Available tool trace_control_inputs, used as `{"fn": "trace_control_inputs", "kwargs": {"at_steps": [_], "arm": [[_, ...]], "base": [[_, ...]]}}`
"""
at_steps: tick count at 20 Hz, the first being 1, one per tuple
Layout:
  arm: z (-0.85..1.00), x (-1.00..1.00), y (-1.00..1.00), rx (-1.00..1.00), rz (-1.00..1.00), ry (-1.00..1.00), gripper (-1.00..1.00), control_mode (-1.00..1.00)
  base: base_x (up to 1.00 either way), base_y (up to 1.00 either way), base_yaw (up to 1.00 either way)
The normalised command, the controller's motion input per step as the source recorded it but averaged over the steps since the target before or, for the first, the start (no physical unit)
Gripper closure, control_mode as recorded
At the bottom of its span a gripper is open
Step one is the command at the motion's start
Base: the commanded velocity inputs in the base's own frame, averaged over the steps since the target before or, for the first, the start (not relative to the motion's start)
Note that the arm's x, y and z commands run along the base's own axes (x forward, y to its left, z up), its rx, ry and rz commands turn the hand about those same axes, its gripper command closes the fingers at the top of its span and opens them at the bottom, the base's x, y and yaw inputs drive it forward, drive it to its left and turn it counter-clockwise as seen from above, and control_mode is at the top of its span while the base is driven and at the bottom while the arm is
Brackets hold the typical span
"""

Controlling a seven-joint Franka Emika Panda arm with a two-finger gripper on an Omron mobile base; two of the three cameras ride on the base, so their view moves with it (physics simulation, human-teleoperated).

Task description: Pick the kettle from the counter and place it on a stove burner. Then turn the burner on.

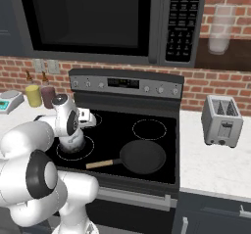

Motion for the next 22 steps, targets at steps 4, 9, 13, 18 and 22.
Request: {"fn": "trace_control_inputs", "kwargs": {"at_steps": [4,9,13,18,22], "arm": [[0.0,0.0,0.0,0.0,0.0,0.0,-1.0,-1.0],[0.2,0.0,0.0,0.0,-0.01,-0.01,-1.0,-1.0],[0.61,0.03,0.26,0.0,-0.04,-0.15,-1.0,-1.0],[0.9,0.23,0.87,0.0,-0.11,-0.25,-1.0,-1.0],[0.8,0.46,1.0,0.0,-0.08,-0.25,-1.0,-1.0]], "base": [[0.0,0.0,0.0],[0.0,0.0,0.0],[0.0,0.0,0.0],[0.0,0.0,0.0],[0.0,0.0,0.0]]}}
